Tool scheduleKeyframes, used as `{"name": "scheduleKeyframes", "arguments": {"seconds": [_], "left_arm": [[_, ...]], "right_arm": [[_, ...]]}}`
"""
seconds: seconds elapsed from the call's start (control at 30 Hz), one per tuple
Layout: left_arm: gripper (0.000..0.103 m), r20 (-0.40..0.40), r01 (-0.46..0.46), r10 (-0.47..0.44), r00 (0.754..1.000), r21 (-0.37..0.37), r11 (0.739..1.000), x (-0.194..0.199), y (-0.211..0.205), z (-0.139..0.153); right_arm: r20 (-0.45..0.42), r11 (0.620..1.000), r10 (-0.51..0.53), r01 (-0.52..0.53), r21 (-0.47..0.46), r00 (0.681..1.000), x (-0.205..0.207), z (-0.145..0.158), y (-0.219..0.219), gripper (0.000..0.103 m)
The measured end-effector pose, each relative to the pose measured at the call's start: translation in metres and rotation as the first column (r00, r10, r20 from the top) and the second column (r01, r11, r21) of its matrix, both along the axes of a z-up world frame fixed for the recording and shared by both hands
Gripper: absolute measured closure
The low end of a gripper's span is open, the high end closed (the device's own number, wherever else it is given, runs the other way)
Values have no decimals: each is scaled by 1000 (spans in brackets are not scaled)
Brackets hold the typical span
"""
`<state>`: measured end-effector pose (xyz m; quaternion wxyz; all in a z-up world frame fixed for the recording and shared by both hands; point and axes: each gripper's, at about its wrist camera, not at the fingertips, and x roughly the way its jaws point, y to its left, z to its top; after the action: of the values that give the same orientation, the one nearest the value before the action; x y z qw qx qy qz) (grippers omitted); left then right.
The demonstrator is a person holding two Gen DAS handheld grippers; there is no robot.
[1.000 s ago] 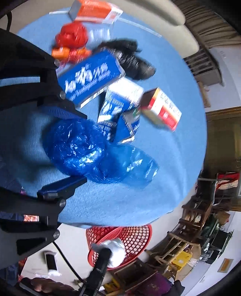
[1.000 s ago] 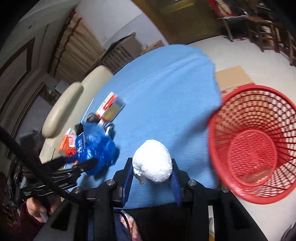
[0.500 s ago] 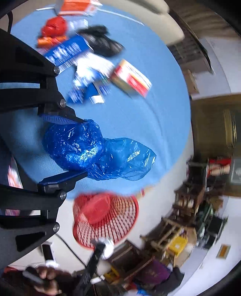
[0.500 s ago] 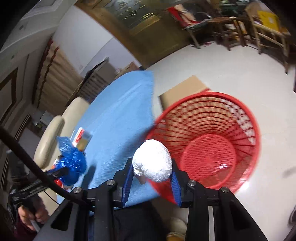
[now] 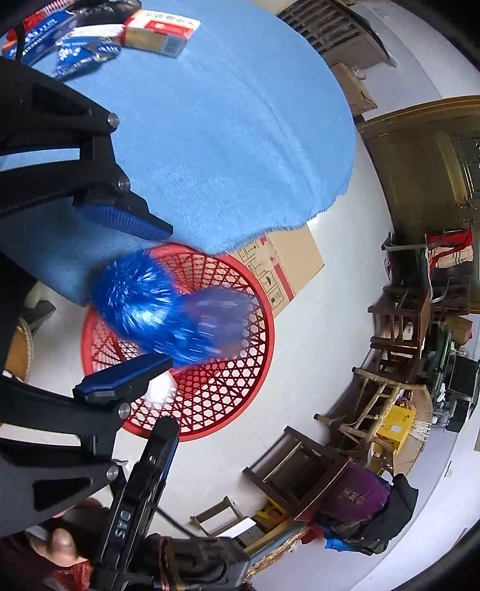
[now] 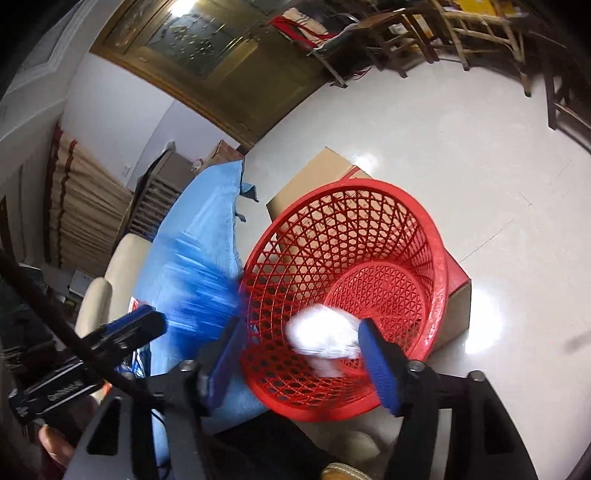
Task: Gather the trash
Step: 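Carry the blue bag and paper ball into the red basket while both tools open, then grasp the red plastic bag with the left tool while the right tool grasps the blue toothpaste box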
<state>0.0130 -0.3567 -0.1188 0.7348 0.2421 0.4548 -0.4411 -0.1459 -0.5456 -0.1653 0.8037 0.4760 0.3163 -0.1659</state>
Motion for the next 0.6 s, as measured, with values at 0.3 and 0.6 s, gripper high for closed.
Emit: {"name": "scheduleKeyframes", "arguments": {"seconds": [0.3,0.6], "left_arm": [[38,-12,-99,98,995,-63,993,8,53,10],[38,12,-370,374,927,-123,921,22,212,32]], "right_arm": [[-89,971,-239,236,-43,967,-9,-8,-58,35],[-201,982,-177,186,26,963,37,-46,-80,33]]}}
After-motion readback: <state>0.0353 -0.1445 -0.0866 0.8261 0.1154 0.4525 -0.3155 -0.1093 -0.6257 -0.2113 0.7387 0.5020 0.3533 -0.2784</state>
